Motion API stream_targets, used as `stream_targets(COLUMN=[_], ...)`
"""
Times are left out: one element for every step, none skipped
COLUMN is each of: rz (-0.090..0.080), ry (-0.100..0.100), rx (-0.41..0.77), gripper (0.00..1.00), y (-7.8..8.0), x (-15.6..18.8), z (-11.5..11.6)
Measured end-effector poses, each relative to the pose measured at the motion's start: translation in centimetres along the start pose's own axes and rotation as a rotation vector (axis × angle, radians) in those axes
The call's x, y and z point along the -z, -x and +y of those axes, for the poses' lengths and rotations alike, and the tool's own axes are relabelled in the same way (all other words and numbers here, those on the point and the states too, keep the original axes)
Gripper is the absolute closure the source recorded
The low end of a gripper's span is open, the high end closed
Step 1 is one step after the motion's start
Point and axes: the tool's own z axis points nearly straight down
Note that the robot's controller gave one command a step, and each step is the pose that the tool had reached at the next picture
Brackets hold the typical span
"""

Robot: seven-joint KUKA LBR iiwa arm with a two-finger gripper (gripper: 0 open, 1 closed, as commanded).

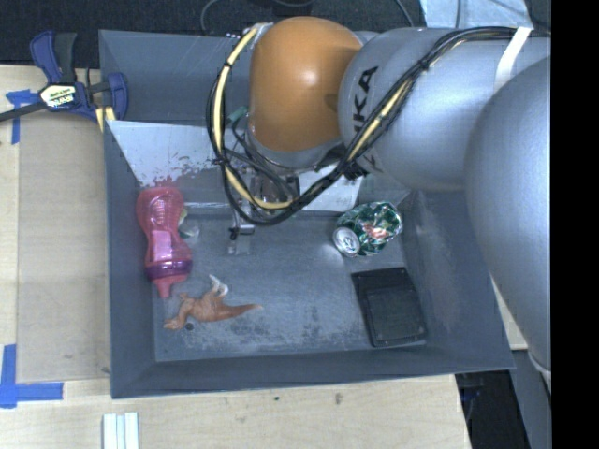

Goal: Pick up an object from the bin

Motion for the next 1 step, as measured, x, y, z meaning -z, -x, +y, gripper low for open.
stream_targets(rz=[-0.008], ry=[0.002], rx=[-0.003], gripper=[0.0], y=[0.17], x=[0.52], z=[-0.06])
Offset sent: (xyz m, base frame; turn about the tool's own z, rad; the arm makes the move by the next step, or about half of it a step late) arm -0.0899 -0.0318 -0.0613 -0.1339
